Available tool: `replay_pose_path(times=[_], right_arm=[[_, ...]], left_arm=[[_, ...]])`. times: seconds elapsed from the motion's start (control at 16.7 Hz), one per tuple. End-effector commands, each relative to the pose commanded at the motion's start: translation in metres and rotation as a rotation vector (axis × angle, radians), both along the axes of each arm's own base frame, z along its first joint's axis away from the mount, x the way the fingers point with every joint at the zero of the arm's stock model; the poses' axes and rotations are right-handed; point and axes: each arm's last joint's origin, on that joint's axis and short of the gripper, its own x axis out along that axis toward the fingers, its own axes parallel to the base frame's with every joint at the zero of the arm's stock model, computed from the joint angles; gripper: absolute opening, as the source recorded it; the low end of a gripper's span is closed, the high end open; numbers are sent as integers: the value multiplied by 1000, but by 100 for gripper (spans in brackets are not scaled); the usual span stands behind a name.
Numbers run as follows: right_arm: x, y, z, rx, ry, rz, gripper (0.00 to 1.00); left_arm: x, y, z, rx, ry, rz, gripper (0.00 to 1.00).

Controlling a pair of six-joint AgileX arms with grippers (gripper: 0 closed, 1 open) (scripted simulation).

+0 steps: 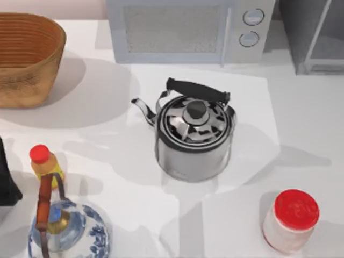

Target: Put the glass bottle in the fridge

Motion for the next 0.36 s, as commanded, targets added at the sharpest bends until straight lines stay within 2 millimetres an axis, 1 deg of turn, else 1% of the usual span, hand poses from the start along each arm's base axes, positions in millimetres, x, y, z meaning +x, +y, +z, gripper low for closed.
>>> replay_pose_path(times=[0.06,0.36], right_arm=[[0,0,0,0,0,0,100],[0,0,0,0,0,0,100]], left_arm=[[0,0,0,0,0,0,100],[0,0,0,0,0,0,100]])
